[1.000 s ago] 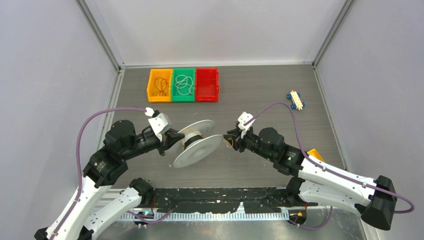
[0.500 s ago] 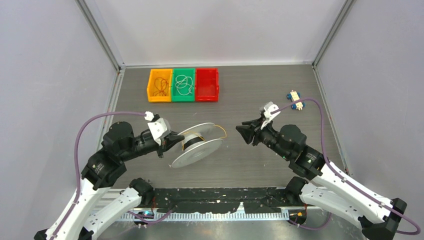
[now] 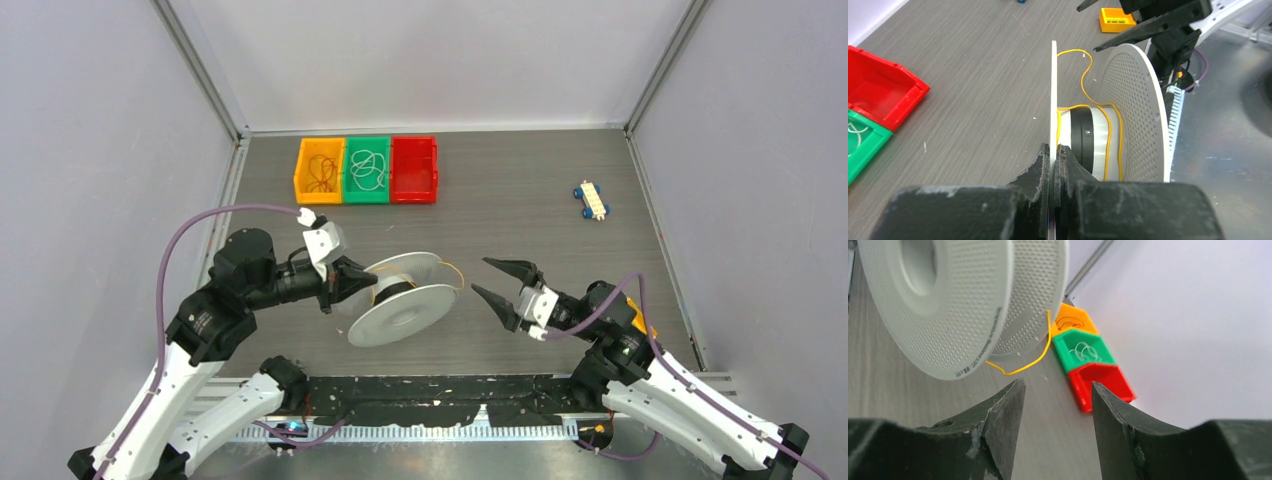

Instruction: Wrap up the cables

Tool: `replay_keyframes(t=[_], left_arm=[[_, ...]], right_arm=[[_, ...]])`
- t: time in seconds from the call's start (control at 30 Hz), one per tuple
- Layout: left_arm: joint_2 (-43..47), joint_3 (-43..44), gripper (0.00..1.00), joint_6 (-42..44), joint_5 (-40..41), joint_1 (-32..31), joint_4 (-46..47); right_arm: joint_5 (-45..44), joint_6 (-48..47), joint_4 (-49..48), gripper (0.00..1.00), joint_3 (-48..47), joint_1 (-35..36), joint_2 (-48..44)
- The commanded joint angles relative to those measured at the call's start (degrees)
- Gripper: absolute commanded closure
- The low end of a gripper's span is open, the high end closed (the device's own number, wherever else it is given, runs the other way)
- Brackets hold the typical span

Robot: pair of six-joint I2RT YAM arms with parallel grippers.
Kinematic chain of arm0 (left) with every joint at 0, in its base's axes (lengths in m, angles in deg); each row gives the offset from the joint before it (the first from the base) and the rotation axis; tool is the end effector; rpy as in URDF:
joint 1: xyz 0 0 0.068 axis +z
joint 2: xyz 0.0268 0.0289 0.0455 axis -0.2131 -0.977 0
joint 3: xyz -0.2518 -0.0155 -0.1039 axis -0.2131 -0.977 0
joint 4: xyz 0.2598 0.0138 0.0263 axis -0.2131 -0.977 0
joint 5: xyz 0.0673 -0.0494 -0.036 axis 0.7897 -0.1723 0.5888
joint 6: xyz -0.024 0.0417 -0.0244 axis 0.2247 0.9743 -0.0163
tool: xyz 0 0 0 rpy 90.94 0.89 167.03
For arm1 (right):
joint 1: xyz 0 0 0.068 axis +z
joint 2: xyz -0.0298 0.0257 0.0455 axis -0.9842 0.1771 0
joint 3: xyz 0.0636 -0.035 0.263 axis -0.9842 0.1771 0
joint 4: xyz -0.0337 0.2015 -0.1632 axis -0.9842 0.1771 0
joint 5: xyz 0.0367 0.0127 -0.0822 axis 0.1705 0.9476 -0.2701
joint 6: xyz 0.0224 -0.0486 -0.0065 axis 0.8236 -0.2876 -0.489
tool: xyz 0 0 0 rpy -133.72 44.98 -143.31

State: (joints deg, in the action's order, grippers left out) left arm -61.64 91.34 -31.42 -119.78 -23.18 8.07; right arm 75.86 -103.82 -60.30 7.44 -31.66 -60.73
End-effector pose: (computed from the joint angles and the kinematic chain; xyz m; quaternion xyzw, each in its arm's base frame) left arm 0.0860 -0.0837 0.3957 0.4098 0.6719 -0.3633 0.4986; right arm 0.0807 0.1052 0.2934 -0.4993 0.4297 0.1996 0.7255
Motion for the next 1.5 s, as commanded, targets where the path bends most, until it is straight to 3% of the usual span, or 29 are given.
replay_keyframes(t=[0.0, 0.17, 0.63, 1.03, 1.47], left_arm=[[0.35, 4.45, 1.00, -5.48, -4.56, 0.45, 3.12], [-1.97, 7.88, 1.00, -7.68, -6.36, 0.52, 0.35], [-6.04, 13.57, 1.00, -11.02, -7.39, 0.70, -5.25], [-7.79, 14.68, 1.00, -11.68, -6.77, 0.74, -5.76], [-9.57, 16.54, 1.00, -12.53, -7.64, 1.30, -6.99]], right_arm=[[8.40, -21.46, 0.79, 0.42, -1.83, 0.07, -1.69], [8.26, -27.78, 2.78, 0.42, -2.06, 1.61, -3.76], [-5.17, -39.03, 4.76, 0.44, -4.04, 12.90, -2.31], [-4.43, -41.29, 8.02, 0.45, -4.24, 14.82, -0.50], [-11.50, -42.74, 11.54, 0.48, -4.19, 19.55, 2.01]])
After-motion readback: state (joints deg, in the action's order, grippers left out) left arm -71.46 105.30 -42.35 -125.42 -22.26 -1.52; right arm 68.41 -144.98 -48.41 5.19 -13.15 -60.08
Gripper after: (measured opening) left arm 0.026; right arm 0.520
